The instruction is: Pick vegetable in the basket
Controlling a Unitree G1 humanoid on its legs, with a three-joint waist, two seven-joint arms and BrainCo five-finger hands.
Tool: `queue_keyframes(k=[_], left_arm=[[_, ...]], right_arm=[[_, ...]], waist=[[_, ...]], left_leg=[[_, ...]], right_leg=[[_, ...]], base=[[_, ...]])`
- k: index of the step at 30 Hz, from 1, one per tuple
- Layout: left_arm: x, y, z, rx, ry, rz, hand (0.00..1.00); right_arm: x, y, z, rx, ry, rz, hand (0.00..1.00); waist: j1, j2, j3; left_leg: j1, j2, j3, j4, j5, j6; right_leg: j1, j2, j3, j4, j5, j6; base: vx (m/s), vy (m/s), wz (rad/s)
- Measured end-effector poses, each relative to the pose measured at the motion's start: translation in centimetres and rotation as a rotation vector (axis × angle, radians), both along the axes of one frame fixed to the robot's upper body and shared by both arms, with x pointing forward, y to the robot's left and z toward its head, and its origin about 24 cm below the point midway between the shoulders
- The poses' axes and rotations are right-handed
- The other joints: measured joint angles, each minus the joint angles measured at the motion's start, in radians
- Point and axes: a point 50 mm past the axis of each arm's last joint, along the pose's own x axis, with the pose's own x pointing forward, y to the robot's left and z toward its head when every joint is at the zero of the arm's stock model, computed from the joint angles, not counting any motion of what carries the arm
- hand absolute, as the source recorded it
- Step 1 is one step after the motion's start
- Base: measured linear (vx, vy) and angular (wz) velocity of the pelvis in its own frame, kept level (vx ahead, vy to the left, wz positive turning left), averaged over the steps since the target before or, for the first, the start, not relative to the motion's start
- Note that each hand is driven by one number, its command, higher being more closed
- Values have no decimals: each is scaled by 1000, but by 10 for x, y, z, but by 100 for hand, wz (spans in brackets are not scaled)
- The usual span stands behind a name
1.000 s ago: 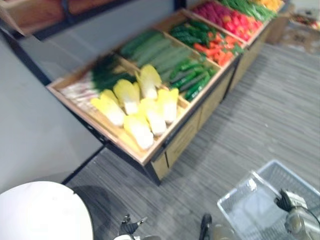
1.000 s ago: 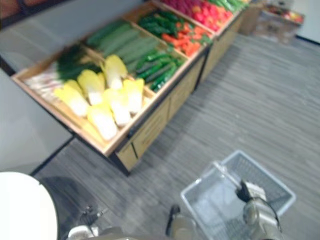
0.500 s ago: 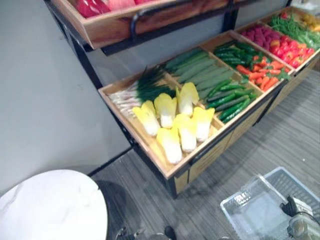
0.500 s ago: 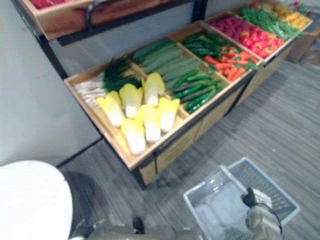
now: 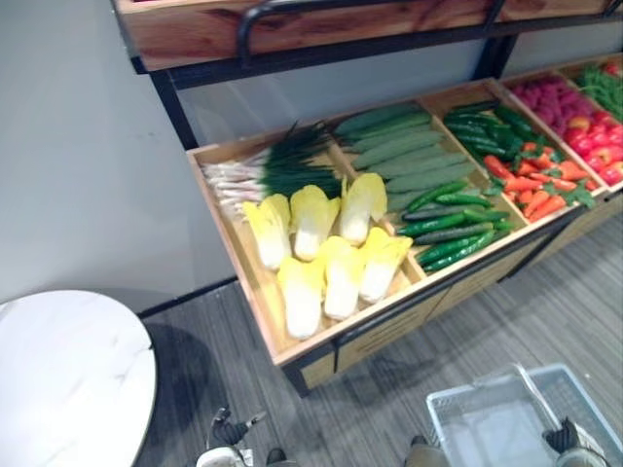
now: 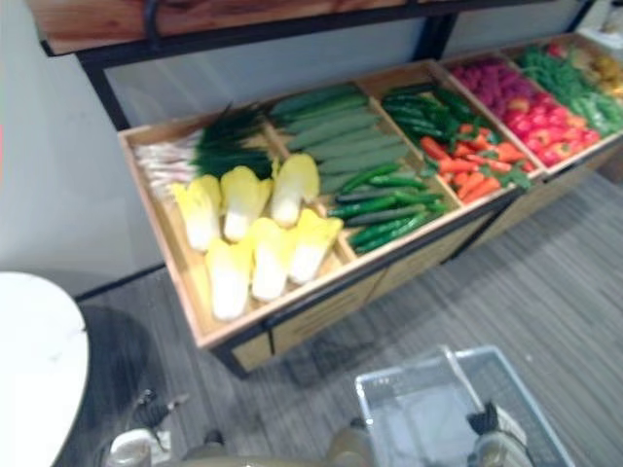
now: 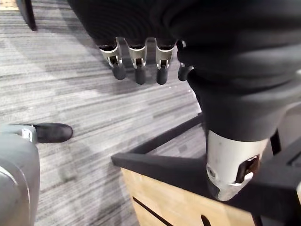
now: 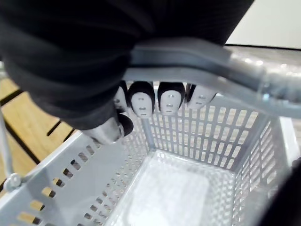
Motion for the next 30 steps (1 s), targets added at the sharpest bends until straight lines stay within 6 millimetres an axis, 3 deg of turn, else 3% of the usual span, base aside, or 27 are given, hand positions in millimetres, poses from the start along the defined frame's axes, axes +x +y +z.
queue_keyframes(k=[1,2,5,9,11,14,17,20,23,27,30], left_arm=[[-1,-8,-2,-16,-4,10,0],[0,-10,-1,-15,-12,15,0],[5,-8,4,-26,-71,102,0],[13,-2,17,-22,-171,193,0],[14,0,26,-24,-229,248,0],[24,-4,53,0,-389,289,0],[44,-7,80,45,-522,243,0],[59,-11,113,131,-659,141,0],[65,-16,128,206,-712,80,0],[66,-20,134,248,-733,61,0],[68,-25,138,281,-743,29,0]], right_arm=[[-5,-1,-1,5,-2,-24,100],[-9,-1,-2,10,5,-30,100],[-18,-5,-2,-8,16,-41,100],[-28,-11,0,-44,8,-76,100],[-30,-11,0,-44,12,-79,100],[-39,-17,2,-50,6,-124,100],[-50,-22,3,-54,9,-174,100],[-53,-21,2,-47,5,-196,100],[-57,-21,1,-47,15,-198,100],[-58,-20,0,-46,21,-192,100],[-55,-17,-3,-29,22,-181,100]], waist=[[-4,32,-6],[-8,40,-7],[-5,39,-4],[-1,30,-3],[0,32,-4],[-1,40,-9],[-6,54,-17],[-2,41,-24],[-3,30,-27],[-7,46,-48],[-11,43,-50]], left_leg=[[4,18,-14,-13,27,0],[4,28,-14,-18,47,-5],[0,59,-11,-33,124,5],[-19,23,95,-32,178,67],[-18,6,103,-32,179,69],[-19,-35,122,-60,170,80],[-18,-55,118,-128,167,75],[-9,-87,111,-129,160,75],[3,-97,112,-129,149,76],[8,-92,121,-130,139,67],[16,-86,131,-130,134,59]], right_leg=[[7,38,-24,4,-6,-20],[16,50,-42,4,-13,-31],[41,81,-91,0,-30,-62],[50,47,-119,-16,-35,-68],[57,31,-120,-24,-36,-62],[78,-4,-133,-71,-9,-35],[94,-16,-174,-111,22,-23],[129,-43,-179,-146,46,-12],[146,-52,-179,-157,47,-11],[145,-48,-174,-160,47,-11],[146,-41,-163,-167,47,-12]], base=[[61,-357,45],[72,-317,53],[3,-222,38],[-35,-41,27],[-24,69,13],[-18,126,23],[-21,136,40],[-11,104,16],[-15,27,4],[13,-7,-6],[26,-12,-12]])
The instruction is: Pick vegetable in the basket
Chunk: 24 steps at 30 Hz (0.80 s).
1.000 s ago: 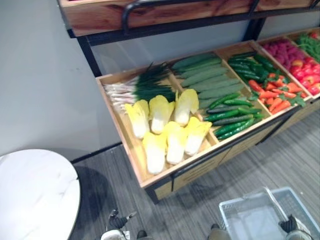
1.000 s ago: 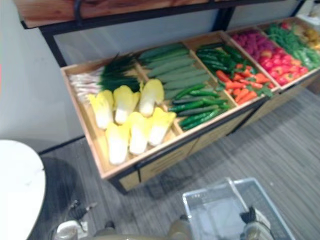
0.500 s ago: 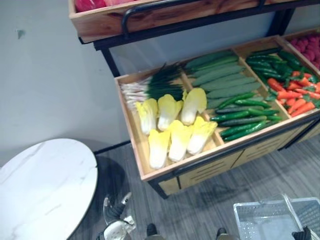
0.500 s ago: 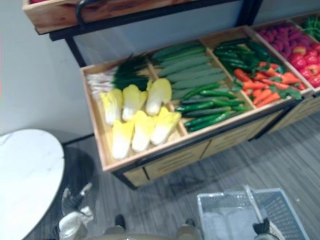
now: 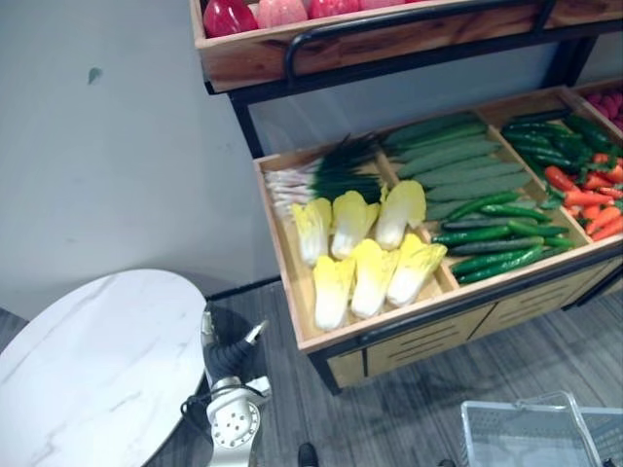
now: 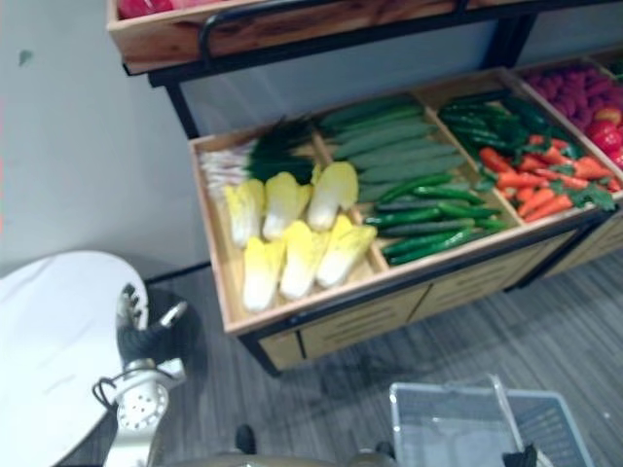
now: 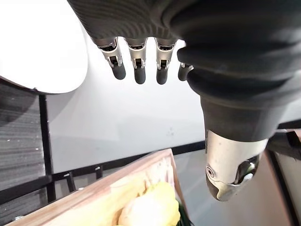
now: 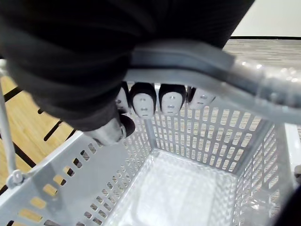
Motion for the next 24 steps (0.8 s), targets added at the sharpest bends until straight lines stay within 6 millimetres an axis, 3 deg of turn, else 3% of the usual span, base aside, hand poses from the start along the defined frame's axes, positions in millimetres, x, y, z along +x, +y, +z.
queue_keyframes(k=[11,24], left_arm=[[34,-19,2,55,9,-102,0],[41,-15,-7,71,51,-70,0]], right_arm=[[19,11,-3,-13,26,134,100],[27,16,-3,-41,38,206,100]], waist=[[-31,-11,-5],[-67,-18,-5]], left_leg=[[27,22,63,0,-17,-15],[29,30,118,0,-29,-20]], right_leg=[[-7,26,59,-32,24,1],[-39,37,103,-54,38,-5]], base=[[55,-13,-18],[-5,-6,-13]])
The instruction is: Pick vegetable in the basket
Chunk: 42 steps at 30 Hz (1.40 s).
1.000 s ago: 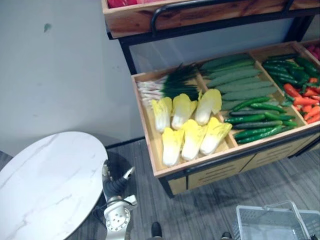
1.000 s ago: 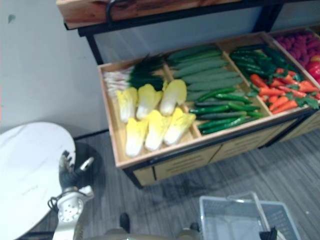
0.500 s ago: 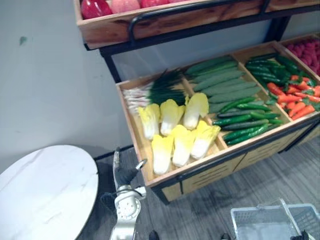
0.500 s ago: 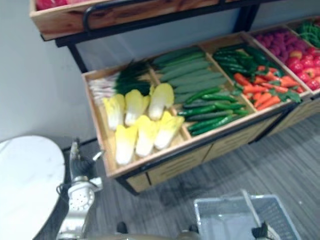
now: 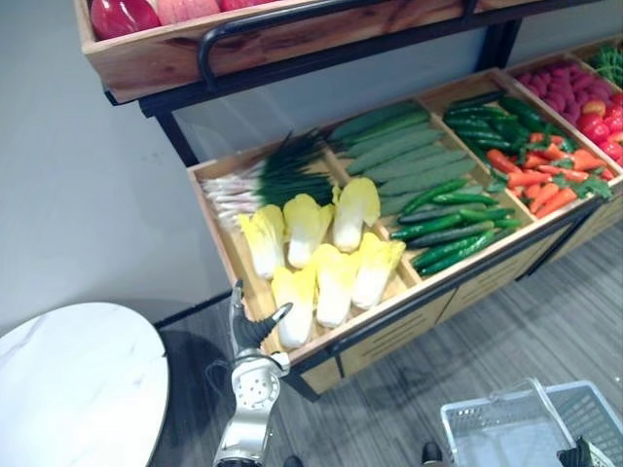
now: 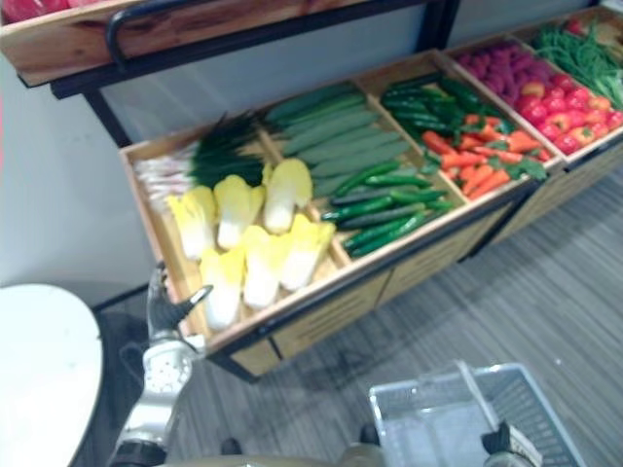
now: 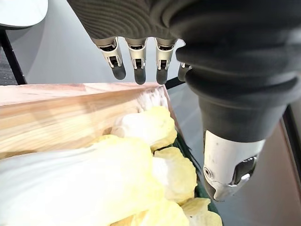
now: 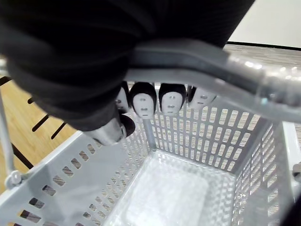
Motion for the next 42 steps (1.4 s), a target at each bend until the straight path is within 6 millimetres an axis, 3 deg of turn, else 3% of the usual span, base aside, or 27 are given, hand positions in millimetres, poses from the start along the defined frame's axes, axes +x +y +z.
queue_keyframes(k=[9,25,32,42], left_arm=[[0,4,-15,-2,76,49,0],[9,5,-24,5,120,84,0],[5,-1,-38,8,189,55,0],[5,-7,-42,21,193,20,0]], right_arm=[[6,1,3,-10,-20,22,100],[27,10,7,-41,-79,106,100],[31,11,7,-42,-87,118,100],[38,16,9,-59,-110,156,100]], waist=[[-4,-5,1],[-6,-14,7],[-9,-15,18],[-6,-6,37]], left_leg=[[-20,7,41,0,-11,-8],[-43,5,66,0,-13,-9],[-43,4,71,0,-17,-11],[-43,4,70,0,-17,-12]], right_leg=[[-49,11,36,-10,15,-2],[-102,12,68,-8,26,0],[-103,12,73,-15,27,1],[-100,12,74,-17,28,4]], base=[[19,-7,-13],[3,-3,-7],[0,0,-2],[0,0,0]])
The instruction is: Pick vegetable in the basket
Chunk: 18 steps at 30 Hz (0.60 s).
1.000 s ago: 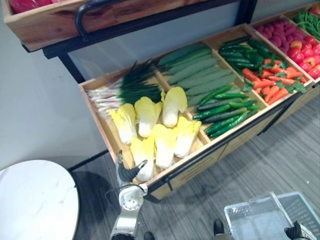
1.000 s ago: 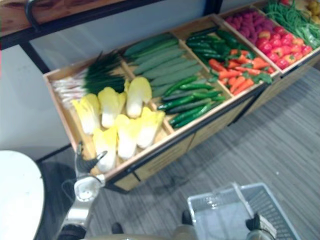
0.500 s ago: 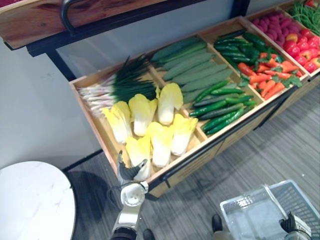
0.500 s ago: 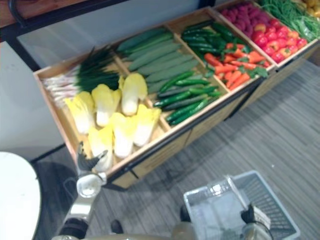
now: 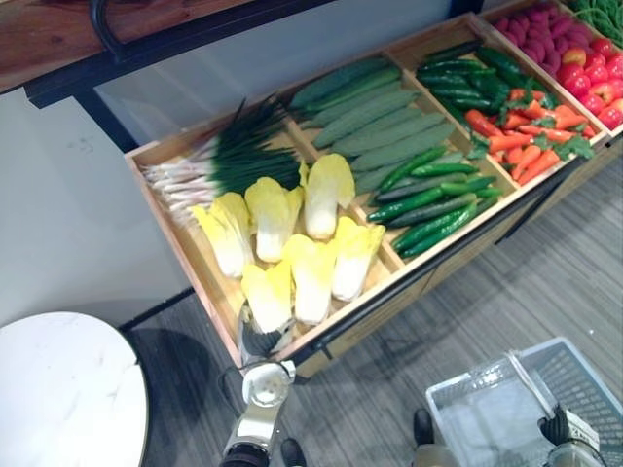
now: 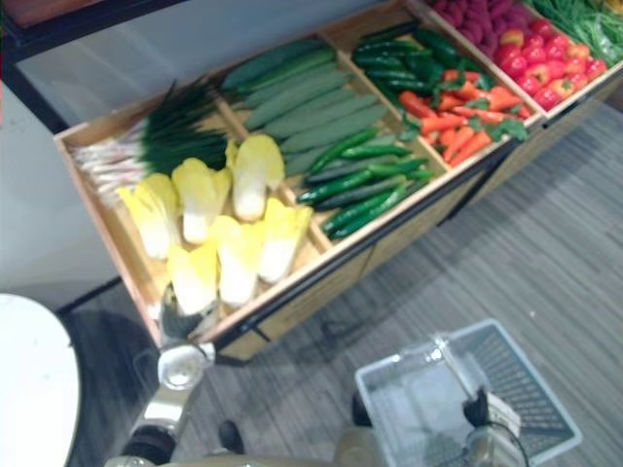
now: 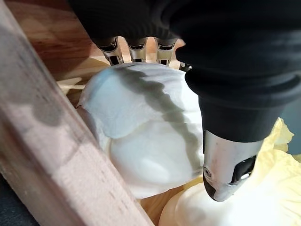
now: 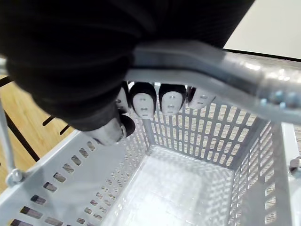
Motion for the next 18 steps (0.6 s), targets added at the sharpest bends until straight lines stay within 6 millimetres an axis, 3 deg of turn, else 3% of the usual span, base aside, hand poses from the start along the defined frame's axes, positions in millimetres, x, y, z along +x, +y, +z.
queue_keyframes(k=[1,2,18], left_arm=[[1,0,1,2,-2,-4,0],[3,-1,1,9,0,-13,100],[12,21,-11,89,82,36,100]], right_arm=[[0,0,0,0,0,2,100],[0,0,0,-1,-1,3,100],[10,11,-2,5,-7,75,100]], waist=[[0,0,0],[1,0,0],[0,5,1]], left_leg=[[0,0,0,0,0,0],[0,0,0,0,-1,-1],[34,6,45,0,-17,-22]], right_leg=[[-1,0,0,0,0,0],[-1,0,0,0,0,0],[10,12,46,-39,26,-3]], base=[[0,0,0],[0,0,0],[4,-2,-9]])
